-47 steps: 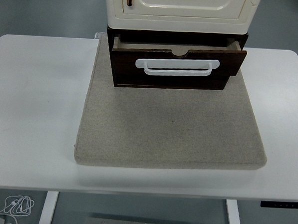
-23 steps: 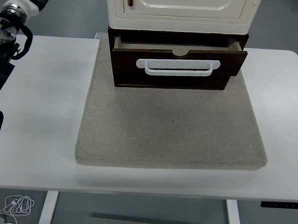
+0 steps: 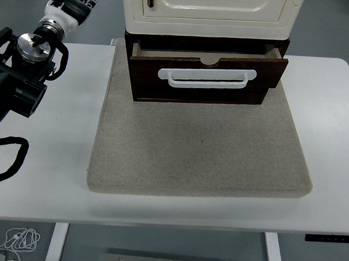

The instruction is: Open the drawer under the combination cabinet

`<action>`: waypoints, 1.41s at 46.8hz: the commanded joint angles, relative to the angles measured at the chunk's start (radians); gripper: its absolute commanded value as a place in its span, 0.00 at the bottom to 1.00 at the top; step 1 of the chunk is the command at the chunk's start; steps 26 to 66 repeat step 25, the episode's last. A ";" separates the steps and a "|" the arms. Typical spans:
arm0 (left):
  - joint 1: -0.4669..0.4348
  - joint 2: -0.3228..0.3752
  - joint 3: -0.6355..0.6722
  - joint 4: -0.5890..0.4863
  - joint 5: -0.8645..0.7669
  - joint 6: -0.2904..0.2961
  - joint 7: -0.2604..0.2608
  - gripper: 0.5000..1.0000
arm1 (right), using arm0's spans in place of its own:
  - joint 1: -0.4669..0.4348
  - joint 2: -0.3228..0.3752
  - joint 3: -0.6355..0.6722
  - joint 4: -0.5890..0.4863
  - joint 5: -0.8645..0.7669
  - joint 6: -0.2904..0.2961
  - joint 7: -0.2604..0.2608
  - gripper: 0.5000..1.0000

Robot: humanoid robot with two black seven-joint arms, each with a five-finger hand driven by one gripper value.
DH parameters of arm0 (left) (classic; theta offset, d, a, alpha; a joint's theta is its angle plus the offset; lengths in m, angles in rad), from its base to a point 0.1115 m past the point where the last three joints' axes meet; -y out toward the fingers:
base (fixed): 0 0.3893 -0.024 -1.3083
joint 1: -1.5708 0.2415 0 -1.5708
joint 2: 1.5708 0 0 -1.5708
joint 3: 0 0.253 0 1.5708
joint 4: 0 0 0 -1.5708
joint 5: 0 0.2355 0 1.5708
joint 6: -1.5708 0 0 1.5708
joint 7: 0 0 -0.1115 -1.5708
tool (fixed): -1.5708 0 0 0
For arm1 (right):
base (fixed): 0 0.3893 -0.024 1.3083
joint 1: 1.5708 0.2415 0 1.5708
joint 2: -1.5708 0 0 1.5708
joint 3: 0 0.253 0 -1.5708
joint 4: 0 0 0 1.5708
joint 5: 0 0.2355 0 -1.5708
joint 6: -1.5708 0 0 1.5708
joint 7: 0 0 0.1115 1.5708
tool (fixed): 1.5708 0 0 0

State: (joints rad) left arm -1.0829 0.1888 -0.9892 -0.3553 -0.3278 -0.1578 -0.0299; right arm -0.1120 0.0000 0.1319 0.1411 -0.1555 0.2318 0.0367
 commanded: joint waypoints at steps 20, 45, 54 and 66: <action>0.012 0.000 0.004 0.007 -0.007 -0.020 -0.001 1.00 | 0.002 0.000 0.000 0.000 0.001 0.000 -0.001 0.85; 0.012 0.001 0.006 0.007 -0.005 -0.020 -0.001 1.00 | 0.002 0.000 0.002 0.000 0.001 0.000 -0.001 0.85; 0.012 0.001 0.006 0.007 -0.005 -0.020 -0.001 1.00 | 0.002 0.000 0.002 0.000 0.001 0.000 -0.001 0.85; 0.012 0.001 0.006 0.007 -0.005 -0.020 -0.001 1.00 | 0.002 0.000 0.002 0.000 0.001 0.000 -0.001 0.85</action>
